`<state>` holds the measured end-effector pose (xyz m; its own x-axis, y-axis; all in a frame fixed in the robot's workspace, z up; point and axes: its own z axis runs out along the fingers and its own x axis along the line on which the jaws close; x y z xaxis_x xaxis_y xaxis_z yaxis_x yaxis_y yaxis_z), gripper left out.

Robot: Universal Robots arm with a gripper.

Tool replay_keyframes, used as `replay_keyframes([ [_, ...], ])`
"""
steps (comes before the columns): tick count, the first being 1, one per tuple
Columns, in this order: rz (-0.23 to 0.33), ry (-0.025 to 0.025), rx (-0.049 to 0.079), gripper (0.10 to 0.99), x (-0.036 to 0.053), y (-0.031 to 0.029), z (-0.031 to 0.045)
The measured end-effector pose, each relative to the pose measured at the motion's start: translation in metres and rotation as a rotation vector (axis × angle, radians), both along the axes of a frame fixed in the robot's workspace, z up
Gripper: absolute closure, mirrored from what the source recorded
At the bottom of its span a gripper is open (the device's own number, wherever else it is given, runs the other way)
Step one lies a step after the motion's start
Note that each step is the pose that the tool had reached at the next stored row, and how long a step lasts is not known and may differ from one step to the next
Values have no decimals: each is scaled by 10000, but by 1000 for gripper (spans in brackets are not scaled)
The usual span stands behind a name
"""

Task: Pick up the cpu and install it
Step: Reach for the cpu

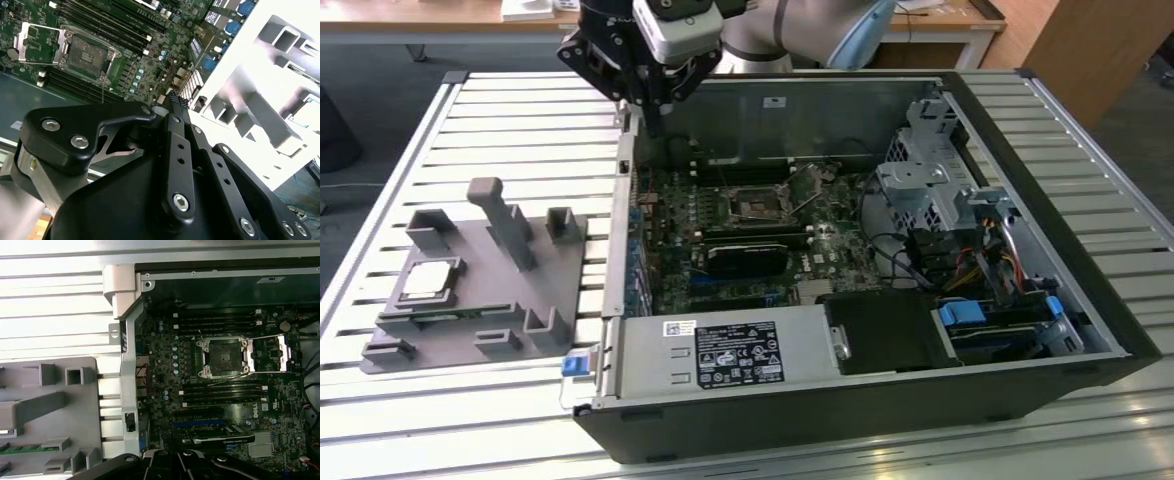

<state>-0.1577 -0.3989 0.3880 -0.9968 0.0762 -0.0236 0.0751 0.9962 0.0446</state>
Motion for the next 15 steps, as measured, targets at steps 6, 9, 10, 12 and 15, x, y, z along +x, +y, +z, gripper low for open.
replay_keyframes([
  [6, 0, 0, 0, 980, -27, 0, -2],
  [9, -1, 0, 0, 980, -38, 0, -3],
  [10, 0, 0, 0, 980, -41, 0, -4],
  [12, 0, 0, 1, 980, -50, 0, -5],
  [15, 0, 1, 0, 980, -64, 0, -6],
])
